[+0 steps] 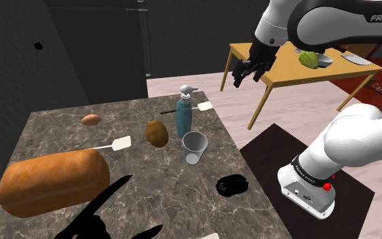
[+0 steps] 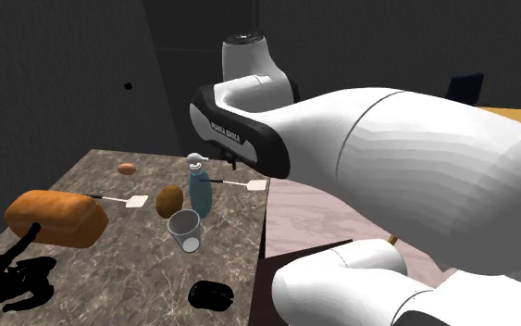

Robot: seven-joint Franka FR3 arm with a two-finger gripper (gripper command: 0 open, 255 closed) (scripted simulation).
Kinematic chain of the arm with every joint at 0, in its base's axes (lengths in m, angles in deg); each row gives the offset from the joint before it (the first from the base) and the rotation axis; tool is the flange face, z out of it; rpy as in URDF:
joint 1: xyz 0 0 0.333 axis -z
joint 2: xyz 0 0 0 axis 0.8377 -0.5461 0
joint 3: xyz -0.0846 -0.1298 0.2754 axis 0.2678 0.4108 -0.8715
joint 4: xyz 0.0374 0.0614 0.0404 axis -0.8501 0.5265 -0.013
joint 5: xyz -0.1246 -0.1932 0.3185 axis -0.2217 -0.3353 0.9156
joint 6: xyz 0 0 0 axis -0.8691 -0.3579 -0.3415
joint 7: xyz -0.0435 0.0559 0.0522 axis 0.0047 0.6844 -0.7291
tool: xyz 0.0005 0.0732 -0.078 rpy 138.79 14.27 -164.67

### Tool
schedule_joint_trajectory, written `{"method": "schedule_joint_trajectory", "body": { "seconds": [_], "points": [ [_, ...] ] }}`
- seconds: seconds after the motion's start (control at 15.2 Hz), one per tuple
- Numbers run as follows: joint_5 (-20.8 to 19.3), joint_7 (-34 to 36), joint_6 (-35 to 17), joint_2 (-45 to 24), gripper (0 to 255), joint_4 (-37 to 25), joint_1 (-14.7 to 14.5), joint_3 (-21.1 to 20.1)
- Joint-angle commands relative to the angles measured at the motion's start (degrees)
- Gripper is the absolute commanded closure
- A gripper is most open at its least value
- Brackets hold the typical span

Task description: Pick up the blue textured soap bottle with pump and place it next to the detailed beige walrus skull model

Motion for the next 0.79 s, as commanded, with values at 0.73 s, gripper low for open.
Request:
{"method": "schedule_joint_trajectory", "body": {
  "seconds": [0.73],
  "points": [
    [0.48,19.46,-33.09,-19.53,0,1.46,2.89,-18.24]
  ]
}}
